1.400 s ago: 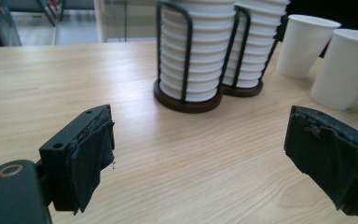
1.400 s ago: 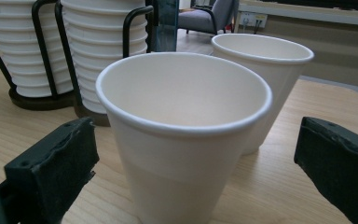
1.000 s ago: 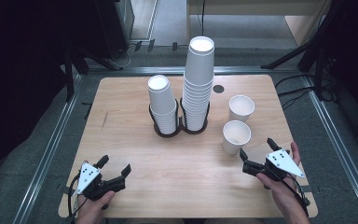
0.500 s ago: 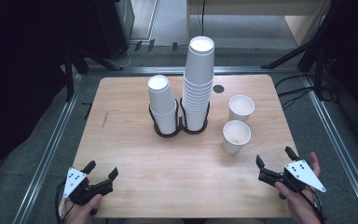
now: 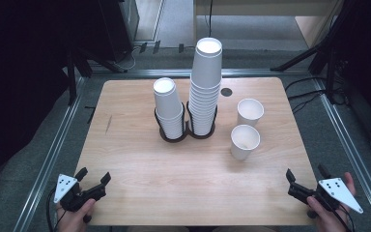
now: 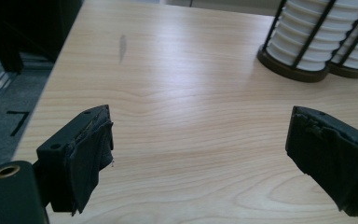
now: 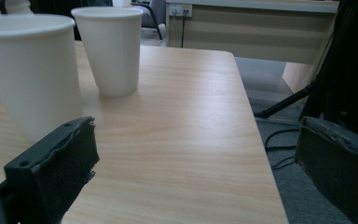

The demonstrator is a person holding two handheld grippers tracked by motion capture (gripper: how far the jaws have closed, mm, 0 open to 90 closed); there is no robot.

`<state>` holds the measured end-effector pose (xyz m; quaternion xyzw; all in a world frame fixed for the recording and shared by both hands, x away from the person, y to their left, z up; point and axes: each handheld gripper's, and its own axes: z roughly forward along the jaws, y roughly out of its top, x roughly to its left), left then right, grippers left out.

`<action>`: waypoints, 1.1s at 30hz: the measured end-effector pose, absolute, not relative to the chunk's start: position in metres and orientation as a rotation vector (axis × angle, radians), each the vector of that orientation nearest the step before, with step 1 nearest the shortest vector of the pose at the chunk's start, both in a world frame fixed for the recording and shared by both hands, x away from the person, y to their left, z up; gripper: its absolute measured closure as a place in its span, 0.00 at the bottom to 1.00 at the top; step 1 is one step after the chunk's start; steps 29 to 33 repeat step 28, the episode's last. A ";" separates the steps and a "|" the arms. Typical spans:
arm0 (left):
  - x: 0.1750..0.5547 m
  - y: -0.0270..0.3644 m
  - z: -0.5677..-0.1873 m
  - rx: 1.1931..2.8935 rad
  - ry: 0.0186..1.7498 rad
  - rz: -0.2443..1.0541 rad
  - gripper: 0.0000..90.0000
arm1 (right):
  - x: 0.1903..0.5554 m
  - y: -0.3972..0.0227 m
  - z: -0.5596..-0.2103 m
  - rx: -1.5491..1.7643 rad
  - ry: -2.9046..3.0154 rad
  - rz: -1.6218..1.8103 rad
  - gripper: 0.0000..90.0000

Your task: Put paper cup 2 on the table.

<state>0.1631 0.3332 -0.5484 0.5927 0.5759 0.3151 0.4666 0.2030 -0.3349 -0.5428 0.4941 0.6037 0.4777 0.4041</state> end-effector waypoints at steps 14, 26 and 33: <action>0.163 0.342 -0.554 1.505 1.463 0.749 0.08 | 0.181 -0.358 -0.554 1.293 1.519 1.132 0.00; 0.166 0.344 -0.555 1.497 1.483 0.710 0.08 | 0.176 -0.364 -0.550 1.324 1.470 1.103 0.00; 0.168 0.344 -0.555 1.495 1.494 0.701 0.08 | 0.176 -0.358 -0.545 1.315 1.486 1.143 0.00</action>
